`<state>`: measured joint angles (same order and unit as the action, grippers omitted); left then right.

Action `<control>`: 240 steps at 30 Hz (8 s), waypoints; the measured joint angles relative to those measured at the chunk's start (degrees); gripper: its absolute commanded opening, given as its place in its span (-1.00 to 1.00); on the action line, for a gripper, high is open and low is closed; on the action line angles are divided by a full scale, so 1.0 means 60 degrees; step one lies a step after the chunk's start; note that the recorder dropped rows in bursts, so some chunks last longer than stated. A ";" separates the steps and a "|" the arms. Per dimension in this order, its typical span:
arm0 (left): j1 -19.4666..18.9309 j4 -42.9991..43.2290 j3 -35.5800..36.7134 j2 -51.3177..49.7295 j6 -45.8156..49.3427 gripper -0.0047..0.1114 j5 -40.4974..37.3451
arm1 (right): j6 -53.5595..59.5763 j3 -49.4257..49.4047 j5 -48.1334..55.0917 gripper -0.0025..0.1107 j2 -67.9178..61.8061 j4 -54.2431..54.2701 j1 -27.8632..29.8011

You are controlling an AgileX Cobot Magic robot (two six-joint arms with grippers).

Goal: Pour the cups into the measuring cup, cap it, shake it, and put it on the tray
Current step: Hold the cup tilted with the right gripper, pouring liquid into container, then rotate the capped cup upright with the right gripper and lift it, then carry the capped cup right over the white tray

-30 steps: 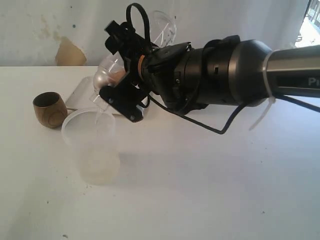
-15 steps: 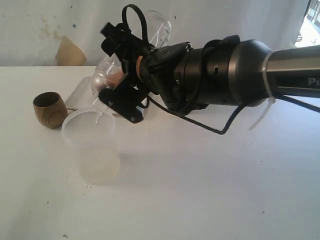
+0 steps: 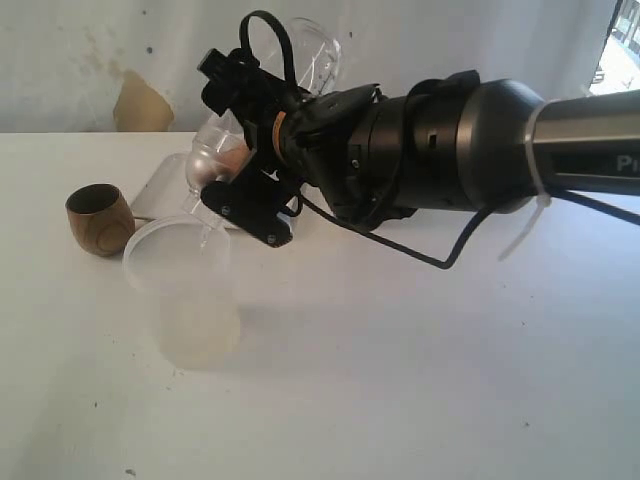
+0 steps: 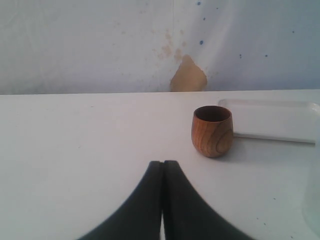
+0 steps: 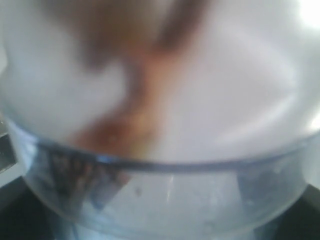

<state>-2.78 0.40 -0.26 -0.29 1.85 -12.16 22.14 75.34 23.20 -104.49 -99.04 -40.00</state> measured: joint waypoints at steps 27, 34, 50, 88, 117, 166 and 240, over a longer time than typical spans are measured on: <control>0.0000 0.0000 0.0000 0.0000 0.0000 -0.92 0.0000 | 0.0689 0.0000 -0.0461 -0.96 0.0000 0.0000 0.0000; 0.0000 0.0000 0.0000 0.0000 0.0000 -0.92 0.0000 | 0.0832 0.0000 -0.0523 -0.96 0.0000 -0.0019 0.0000; 0.0000 0.0000 0.0000 0.0000 0.0000 -0.92 0.0000 | 0.1471 0.0000 -0.0668 -0.96 0.0000 -0.0019 0.0000; 0.0000 0.0000 0.0000 0.0000 0.0000 -0.92 0.0000 | -0.2010 0.0022 -0.0193 -0.96 -0.0498 -0.0036 0.0000; 0.0000 0.0000 0.0000 0.0000 0.0000 -0.92 0.0000 | -0.0817 0.0022 0.0223 -0.96 -0.0498 -0.0036 -0.0214; 0.0000 0.0000 0.0000 0.0000 0.0000 -0.92 0.0000 | -1.9928 0.1203 -0.3866 -0.96 -0.0498 -0.0030 0.1332; 0.0000 0.0000 0.0000 0.0000 0.0000 -0.92 0.0000 | -0.4427 0.1694 -1.0304 -0.96 -0.4339 1.6041 0.1550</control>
<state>-2.78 0.40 -0.26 -0.29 1.85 -12.16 -4.42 85.50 -38.63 -130.53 -2.80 -30.70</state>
